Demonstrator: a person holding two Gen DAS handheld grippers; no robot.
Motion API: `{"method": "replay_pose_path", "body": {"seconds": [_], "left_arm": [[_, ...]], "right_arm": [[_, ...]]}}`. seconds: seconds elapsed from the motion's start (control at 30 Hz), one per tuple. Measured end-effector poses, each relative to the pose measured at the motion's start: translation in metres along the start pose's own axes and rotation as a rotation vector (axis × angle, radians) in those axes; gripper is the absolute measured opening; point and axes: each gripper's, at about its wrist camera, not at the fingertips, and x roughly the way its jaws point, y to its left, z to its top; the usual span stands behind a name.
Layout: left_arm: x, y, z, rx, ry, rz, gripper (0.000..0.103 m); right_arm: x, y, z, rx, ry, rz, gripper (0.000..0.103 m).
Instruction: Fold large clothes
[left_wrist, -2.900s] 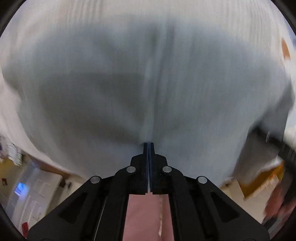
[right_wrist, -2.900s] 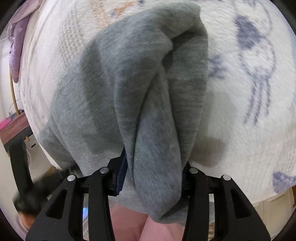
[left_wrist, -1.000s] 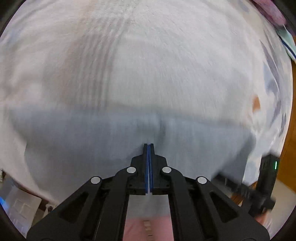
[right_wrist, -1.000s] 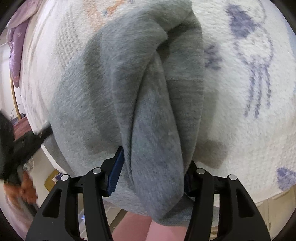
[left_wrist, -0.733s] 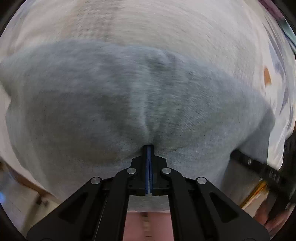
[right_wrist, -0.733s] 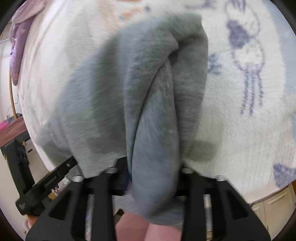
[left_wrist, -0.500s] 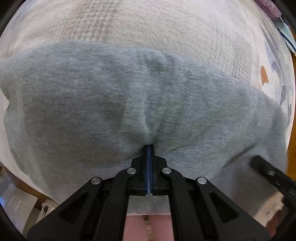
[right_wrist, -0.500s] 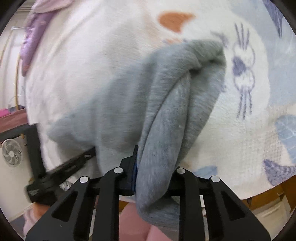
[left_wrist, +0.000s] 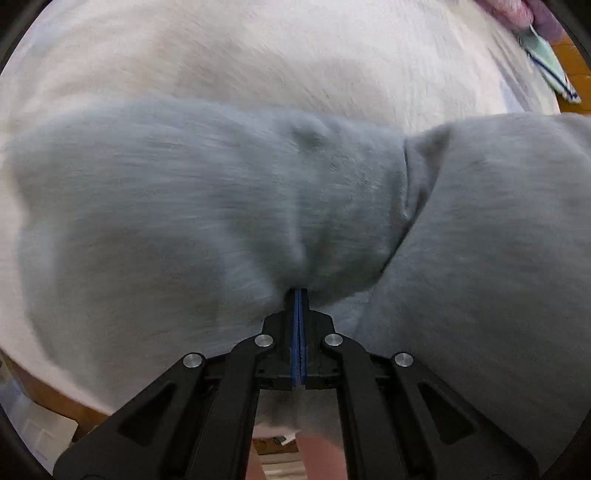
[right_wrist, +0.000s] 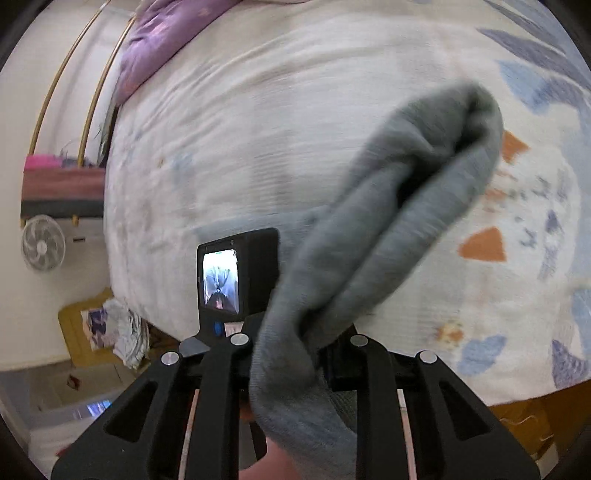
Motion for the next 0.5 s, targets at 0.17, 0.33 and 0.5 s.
{"method": "replay_pose_path", "body": {"seconds": [0.17, 0.33, 0.5], "left_arm": [[-0.025, 0.051, -0.003, -0.007, -0.066, 0.016, 0.000], [-0.023, 0.105, 0.001, -0.059, -0.082, 0.014, 0.000], [-0.019, 0.135, 0.010, -0.095, -0.087, 0.034, 0.000]], "right_arm": [[0.029, 0.045, 0.003, -0.045, 0.018, -0.006, 0.018], [0.067, 0.087, 0.000, -0.080, 0.066, 0.001, 0.018], [0.108, 0.122, 0.003, -0.114, 0.104, -0.004, 0.018]]}}
